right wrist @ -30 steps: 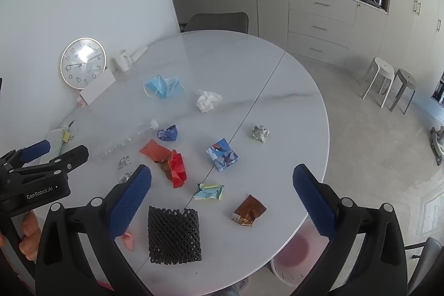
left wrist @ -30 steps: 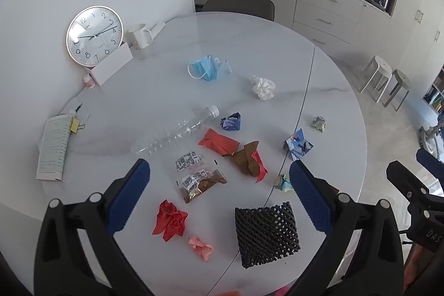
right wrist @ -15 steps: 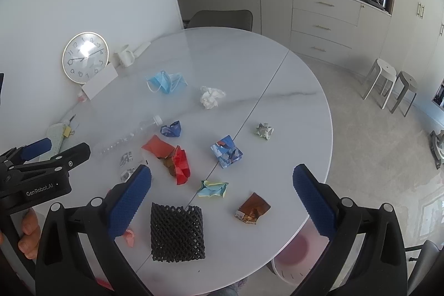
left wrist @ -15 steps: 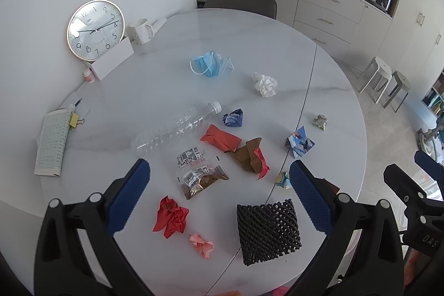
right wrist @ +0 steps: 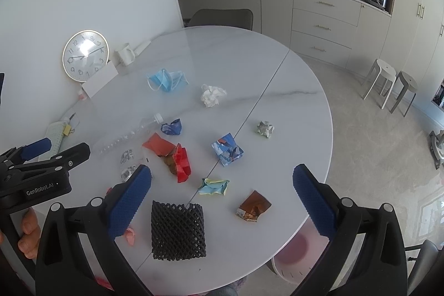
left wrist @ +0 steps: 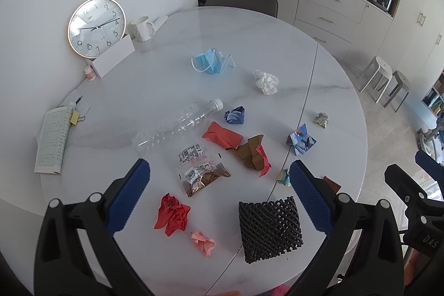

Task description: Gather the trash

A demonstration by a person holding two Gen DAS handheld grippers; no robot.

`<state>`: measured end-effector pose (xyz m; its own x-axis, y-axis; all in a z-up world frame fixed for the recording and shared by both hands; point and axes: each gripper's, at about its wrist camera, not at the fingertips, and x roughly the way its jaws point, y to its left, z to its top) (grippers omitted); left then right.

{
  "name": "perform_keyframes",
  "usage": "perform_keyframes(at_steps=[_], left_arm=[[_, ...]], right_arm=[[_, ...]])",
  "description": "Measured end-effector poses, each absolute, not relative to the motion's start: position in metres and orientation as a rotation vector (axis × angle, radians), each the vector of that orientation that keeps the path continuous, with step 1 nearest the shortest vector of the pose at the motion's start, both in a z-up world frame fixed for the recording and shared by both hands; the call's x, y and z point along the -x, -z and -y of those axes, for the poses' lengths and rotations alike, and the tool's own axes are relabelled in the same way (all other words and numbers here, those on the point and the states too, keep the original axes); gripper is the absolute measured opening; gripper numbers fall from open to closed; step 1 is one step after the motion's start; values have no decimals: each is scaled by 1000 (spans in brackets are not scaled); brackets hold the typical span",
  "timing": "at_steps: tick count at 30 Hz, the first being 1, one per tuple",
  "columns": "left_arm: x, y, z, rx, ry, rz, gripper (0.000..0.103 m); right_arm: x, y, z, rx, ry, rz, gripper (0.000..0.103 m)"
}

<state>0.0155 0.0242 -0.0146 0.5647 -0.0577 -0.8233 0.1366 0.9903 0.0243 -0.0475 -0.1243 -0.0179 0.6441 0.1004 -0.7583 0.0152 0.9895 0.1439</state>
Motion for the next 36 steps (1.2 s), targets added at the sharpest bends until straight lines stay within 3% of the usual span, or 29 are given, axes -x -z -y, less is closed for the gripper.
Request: perform_keyframes(at_steps=[36], left_arm=[[-15,15,-29,-86,106,-975,96]], right_arm=[[50,20,124,-143,-50,-882,101]])
